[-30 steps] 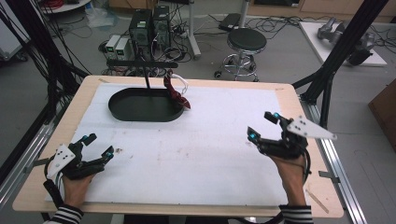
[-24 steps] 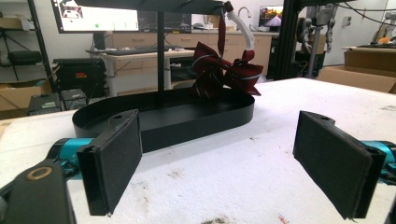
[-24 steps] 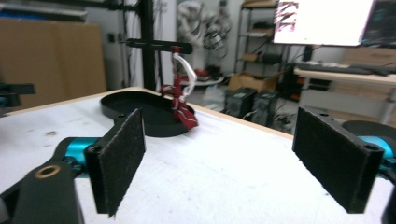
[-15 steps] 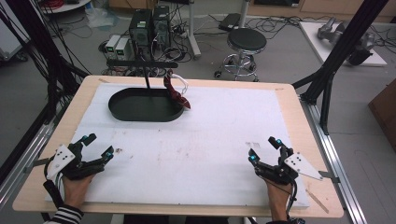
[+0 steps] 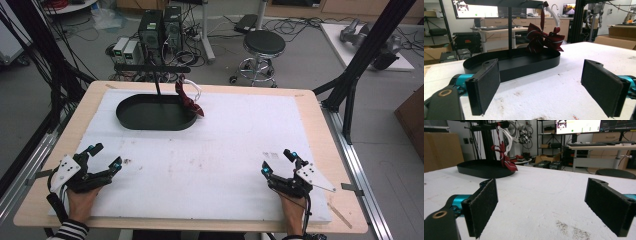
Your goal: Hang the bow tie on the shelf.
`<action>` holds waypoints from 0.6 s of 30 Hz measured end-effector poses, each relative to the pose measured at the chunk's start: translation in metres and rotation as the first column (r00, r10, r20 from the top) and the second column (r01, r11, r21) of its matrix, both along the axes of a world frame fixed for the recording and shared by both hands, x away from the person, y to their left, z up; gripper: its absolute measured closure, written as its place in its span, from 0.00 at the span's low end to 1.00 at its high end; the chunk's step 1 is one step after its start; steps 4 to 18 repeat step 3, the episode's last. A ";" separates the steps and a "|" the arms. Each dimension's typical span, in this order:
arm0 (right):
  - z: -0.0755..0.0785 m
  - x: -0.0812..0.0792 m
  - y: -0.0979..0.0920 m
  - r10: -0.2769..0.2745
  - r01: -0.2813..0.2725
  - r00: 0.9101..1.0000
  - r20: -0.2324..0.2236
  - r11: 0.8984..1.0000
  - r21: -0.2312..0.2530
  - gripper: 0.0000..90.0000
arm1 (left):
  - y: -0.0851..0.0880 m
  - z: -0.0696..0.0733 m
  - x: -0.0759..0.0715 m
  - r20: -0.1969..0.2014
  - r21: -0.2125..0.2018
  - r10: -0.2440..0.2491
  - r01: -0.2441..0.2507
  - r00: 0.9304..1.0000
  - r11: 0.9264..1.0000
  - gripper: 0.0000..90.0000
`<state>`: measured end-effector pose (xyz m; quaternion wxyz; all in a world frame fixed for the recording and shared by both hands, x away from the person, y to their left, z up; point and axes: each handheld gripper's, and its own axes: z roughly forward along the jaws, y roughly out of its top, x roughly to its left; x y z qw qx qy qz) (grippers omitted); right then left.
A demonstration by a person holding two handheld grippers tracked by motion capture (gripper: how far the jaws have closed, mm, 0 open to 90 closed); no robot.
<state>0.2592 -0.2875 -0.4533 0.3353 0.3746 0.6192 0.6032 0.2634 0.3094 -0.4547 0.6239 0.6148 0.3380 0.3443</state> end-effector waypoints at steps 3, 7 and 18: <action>0.000 -0.001 0.002 -0.002 0.002 1.000 0.000 1.000 -0.011 0.12 | 0.000 0.000 0.000 0.000 -0.005 0.000 0.000 1.000 1.000 0.18; 0.000 -0.001 0.002 -0.002 0.002 1.000 0.000 1.000 -0.011 0.12 | 0.000 0.000 0.000 0.000 -0.005 0.000 0.000 1.000 1.000 0.18; 0.000 -0.001 0.002 -0.002 0.002 1.000 0.000 1.000 -0.011 0.12 | 0.000 0.000 0.000 0.000 -0.005 0.000 0.000 1.000 1.000 0.18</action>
